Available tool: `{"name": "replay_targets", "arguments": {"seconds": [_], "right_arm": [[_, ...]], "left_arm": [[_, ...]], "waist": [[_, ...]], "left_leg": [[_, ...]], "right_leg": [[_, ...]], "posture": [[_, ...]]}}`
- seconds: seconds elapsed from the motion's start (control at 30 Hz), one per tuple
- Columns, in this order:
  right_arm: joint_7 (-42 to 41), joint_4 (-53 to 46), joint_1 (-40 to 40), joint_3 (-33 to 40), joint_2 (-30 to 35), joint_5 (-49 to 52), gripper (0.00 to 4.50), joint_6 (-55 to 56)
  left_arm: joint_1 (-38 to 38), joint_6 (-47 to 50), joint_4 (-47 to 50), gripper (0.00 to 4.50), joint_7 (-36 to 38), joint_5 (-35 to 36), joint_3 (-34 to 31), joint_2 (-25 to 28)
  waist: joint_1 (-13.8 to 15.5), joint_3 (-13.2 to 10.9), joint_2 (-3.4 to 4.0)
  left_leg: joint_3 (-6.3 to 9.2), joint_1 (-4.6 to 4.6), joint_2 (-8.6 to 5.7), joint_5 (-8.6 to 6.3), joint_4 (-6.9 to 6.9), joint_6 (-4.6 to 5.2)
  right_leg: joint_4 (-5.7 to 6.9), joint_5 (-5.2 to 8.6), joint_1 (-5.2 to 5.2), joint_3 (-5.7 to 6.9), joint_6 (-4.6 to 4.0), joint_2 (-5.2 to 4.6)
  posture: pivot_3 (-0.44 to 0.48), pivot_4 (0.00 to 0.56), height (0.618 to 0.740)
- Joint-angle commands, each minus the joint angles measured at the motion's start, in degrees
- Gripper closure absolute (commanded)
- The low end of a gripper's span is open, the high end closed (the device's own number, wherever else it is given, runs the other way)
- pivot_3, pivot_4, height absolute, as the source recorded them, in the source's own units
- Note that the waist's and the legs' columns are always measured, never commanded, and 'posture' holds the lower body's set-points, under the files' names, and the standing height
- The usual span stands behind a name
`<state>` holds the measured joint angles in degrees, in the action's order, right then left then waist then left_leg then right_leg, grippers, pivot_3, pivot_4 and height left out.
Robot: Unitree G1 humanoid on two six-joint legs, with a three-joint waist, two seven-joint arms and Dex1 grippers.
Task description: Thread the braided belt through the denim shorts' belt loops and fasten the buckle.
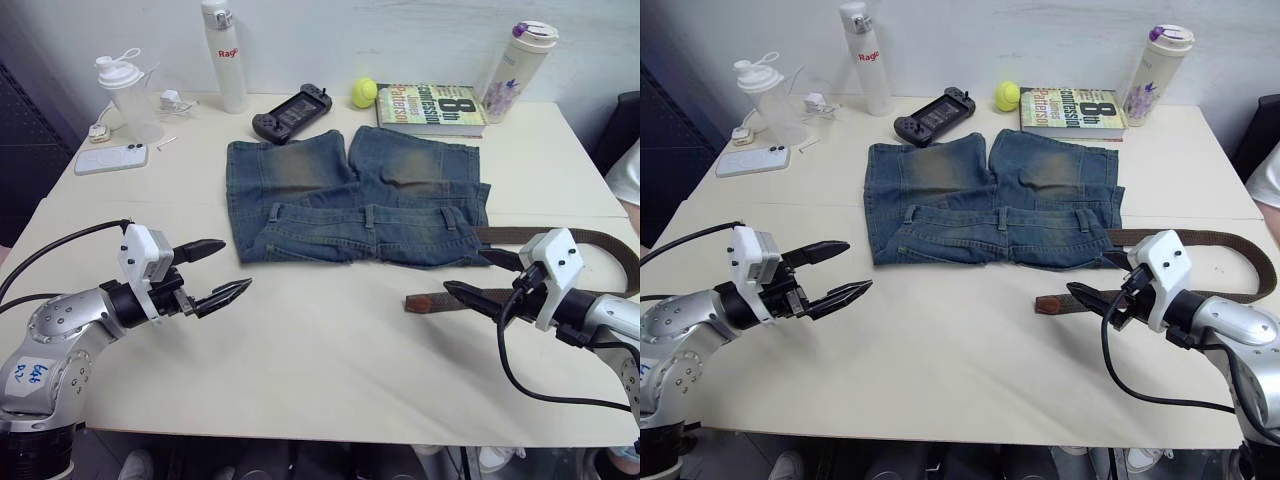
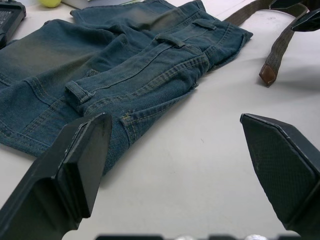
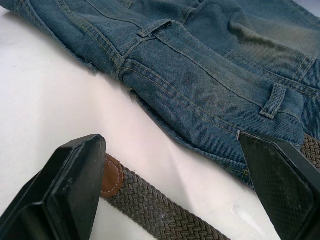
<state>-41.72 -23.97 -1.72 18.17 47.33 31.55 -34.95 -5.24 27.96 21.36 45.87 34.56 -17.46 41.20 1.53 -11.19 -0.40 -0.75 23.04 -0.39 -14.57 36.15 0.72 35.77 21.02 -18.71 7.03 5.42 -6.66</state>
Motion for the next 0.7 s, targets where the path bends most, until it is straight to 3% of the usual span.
{"name": "replay_targets", "arguments": {"seconds": [0.03,0.13,0.23,0.4,0.53,0.7], "right_arm": [[-0.5,0.3,0.0,1.3,0.1,-0.3,0.0,1.2],[-1.1,1.7,0.1,0.4,1.6,-2.0,0.0,1.1],[-3.1,4.1,0.7,-5.0,6.8,-9.4,0.0,3.2],[-9.2,7.8,-3.2,-11.4,13.5,-12.6,0.0,1.6],[-14.5,14.1,-12.3,-19.2,16.9,-16.0,0.0,-0.1],[-21.8,24.1,-25.4,-29.4,15.6,-23.4,0.0,4.8]], "left_arm": [[-0.6,0.2,0.1,0.02,1.0,0.3,0.3,1.1],[-0.7,0.1,0.1,0.02,2.6,-0.8,2.2,2.2],[-0.6,-0.4,0.4,0.02,4.6,-1.6,4.4,3.3],[-1.2,-0.4,1.1,0.02,4.8,-1.3,6.1,2.4],[-1.5,-0.3,1.5,0.02,4.5,-1.2,7.3,1.4],[-1.2,-0.2,2.1,0.02,4.2,-0.9,8.2,0.1]], "waist": [[0.0,0.0,0.0],[0.0,0.0,0.0],[0.0,0.0,0.05],[-0.1,-0.1,0.11],[-0.3,-0.1,0.16],[-0.3,-0.1,0.19]], "left_leg": [[0.0,0.0,0.0,0.0,0.0,0.0],[-0.02,0.0,0.0,0.0,0.0,0.0],[-0.08,0.0,-0.02,-0.01,-0.01,0.01],[-0.15,0.0,0.01,-0.01,0.0,0.01],[-0.28,-0.07,0.08,-0.01,0.01,0.0],[-0.38,-0.09,0.11,-0.02,-0.01,-0.01]], "right_leg": [[0.0,0.0,0.0,0.0,0.0,0.0],[0.0,0.0,0.0,-0.01,0.0,0.01],[0.01,0.0,-0.05,-0.07,0.0,0.02],[0.05,0.0,-0.11,-0.17,0.0,0.0],[0.08,-0.01,-0.14,-0.3,-0.01,0.01],[0.06,0.0,-0.19,-0.4,-0.01,0.01]], "posture": [[0.0,0.15,0.74],[0.0,0.15,0.74],[0.0,0.15,0.74],[0.0,0.15,0.74],[0.0,0.15,0.74],[0.0,0.15,0.74]]}}
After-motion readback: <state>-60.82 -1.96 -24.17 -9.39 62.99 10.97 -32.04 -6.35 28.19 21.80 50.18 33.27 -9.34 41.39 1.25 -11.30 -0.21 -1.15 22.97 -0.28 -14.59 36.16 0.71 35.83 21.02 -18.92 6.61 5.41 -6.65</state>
